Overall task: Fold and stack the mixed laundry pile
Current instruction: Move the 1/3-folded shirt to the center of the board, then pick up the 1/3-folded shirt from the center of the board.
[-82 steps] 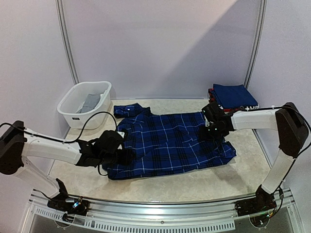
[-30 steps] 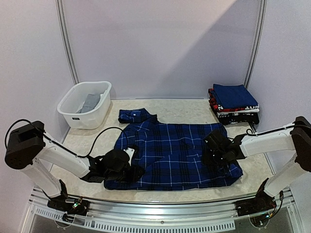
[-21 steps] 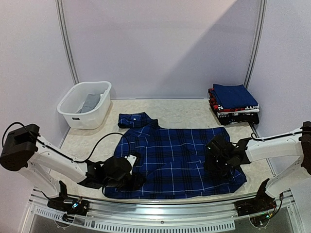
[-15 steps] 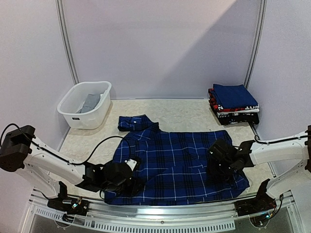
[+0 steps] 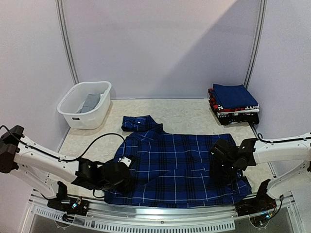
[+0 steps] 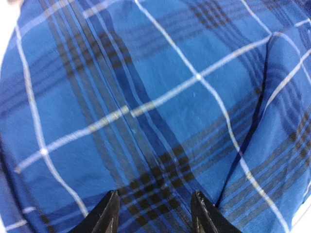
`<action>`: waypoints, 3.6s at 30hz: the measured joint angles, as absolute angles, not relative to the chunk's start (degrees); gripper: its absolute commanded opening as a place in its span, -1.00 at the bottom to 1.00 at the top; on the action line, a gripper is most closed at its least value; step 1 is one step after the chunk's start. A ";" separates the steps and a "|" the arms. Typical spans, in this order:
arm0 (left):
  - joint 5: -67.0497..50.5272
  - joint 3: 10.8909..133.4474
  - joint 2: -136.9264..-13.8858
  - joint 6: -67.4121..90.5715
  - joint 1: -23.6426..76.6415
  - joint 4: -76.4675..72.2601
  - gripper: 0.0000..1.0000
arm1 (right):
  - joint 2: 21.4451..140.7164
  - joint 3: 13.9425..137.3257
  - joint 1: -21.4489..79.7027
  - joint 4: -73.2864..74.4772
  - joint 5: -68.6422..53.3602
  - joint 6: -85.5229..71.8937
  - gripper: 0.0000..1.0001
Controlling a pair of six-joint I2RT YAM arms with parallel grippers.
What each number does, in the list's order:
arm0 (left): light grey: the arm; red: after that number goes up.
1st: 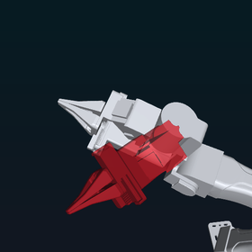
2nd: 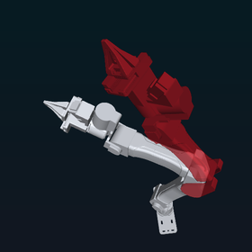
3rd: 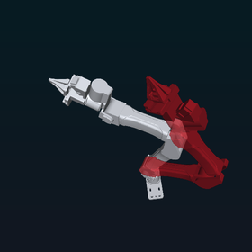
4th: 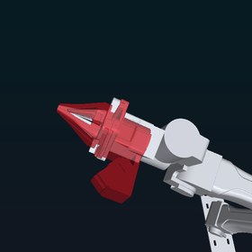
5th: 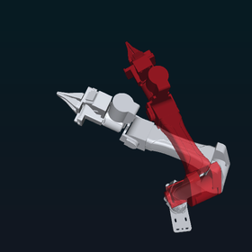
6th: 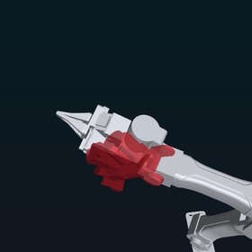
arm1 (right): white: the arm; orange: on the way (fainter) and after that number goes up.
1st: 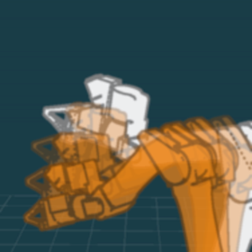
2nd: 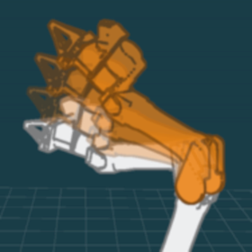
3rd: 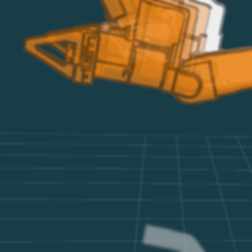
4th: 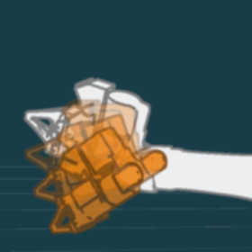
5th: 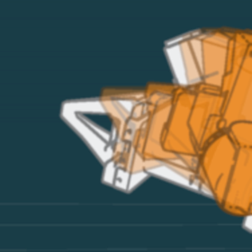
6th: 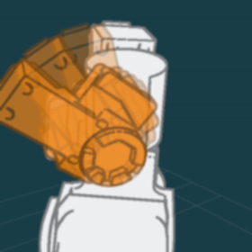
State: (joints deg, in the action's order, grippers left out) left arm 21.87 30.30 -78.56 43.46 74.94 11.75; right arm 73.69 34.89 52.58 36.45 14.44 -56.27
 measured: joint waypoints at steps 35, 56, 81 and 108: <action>33.82 35.90 -72.47 26.44 60.25 9.76 0.41 | 66.65 45.39 52.45 34.26 26.09 -51.57 0.94; 4.45 56.77 -98.37 17.78 35.62 5.80 0.10 | 74.72 49.25 32.10 25.28 17.02 -41.91 0.94; -3.36 60.71 -109.60 15.77 29.82 6.81 0.19 | 77.30 49.23 26.30 23.90 12.95 -39.42 0.93; -0.34 60.93 -106.52 15.90 27.31 7.86 -0.06 | 99.66 59.33 9.67 20.82 3.70 -32.29 0.45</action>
